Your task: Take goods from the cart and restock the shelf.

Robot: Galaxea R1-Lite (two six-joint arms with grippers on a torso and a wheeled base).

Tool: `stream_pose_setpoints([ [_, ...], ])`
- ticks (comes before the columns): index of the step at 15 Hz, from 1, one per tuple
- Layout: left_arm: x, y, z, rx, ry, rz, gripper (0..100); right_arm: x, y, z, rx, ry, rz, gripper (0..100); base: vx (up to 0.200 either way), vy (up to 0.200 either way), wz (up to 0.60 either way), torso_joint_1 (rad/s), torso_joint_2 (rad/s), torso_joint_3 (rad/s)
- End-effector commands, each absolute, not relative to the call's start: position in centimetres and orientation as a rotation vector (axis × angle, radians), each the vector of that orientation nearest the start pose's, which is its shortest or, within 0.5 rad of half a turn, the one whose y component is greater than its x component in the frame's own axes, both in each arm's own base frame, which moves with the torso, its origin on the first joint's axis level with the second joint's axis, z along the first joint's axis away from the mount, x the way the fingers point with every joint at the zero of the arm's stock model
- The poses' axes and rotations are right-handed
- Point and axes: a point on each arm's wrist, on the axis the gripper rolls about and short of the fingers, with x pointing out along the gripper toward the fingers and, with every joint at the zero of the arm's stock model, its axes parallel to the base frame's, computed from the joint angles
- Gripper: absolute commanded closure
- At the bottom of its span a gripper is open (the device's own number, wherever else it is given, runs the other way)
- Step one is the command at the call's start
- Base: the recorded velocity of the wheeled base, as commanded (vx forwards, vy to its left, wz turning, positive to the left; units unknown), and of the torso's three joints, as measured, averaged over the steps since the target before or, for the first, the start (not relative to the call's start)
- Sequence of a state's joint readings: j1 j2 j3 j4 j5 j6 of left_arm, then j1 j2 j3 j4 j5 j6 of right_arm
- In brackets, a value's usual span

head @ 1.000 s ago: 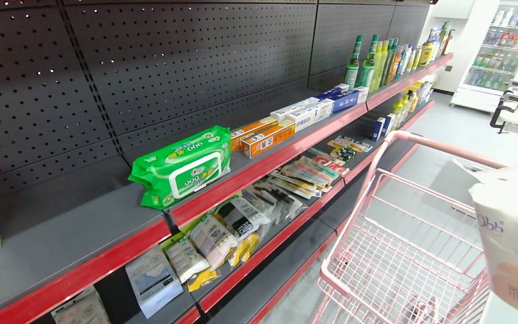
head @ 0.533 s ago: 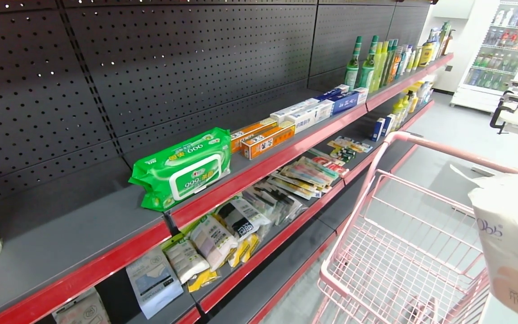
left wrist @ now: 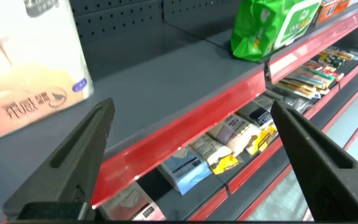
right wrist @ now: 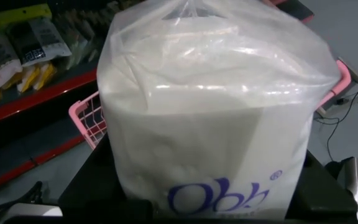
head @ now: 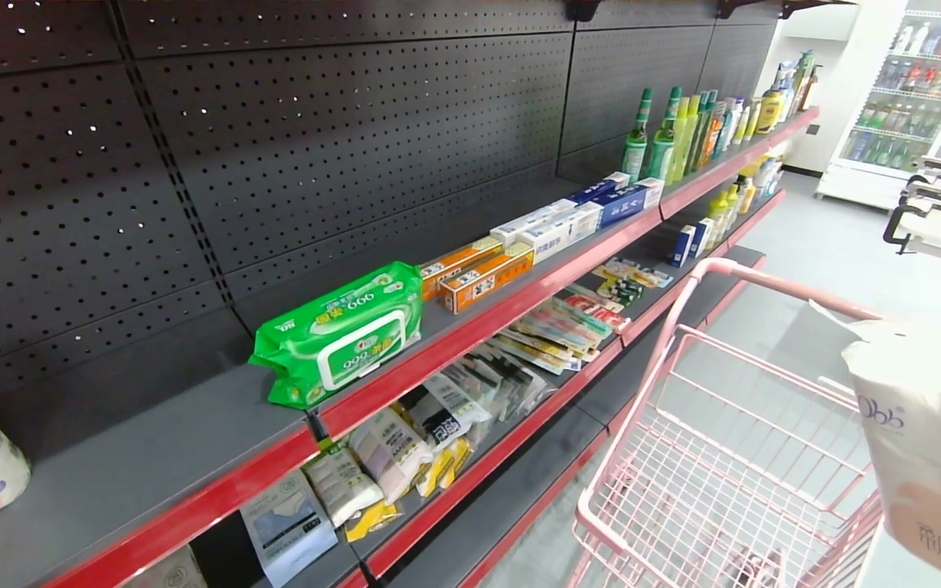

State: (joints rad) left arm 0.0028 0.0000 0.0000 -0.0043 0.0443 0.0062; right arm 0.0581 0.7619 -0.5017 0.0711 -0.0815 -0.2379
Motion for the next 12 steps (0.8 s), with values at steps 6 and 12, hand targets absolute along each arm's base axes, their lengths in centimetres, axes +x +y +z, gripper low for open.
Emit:
stream_pose_setpoints([
  [6, -2.28, 0.09, 7.58, 0.006, -0.003, 0.048, 0, 7.44, 0.25, 20.09, -0.261, 0.358, 0.022, 100, 0.0, 0.0, 0.0, 0.164, -0.35, -0.195],
  [12, -2.28, 0.09, 7.6, 0.006, -0.004, 0.048, 0, 7.66, 0.3, 20.18, -0.262, 0.362, 0.027, 100, 0.0, 0.0, 0.0, 0.154, -0.33, -0.18],
])
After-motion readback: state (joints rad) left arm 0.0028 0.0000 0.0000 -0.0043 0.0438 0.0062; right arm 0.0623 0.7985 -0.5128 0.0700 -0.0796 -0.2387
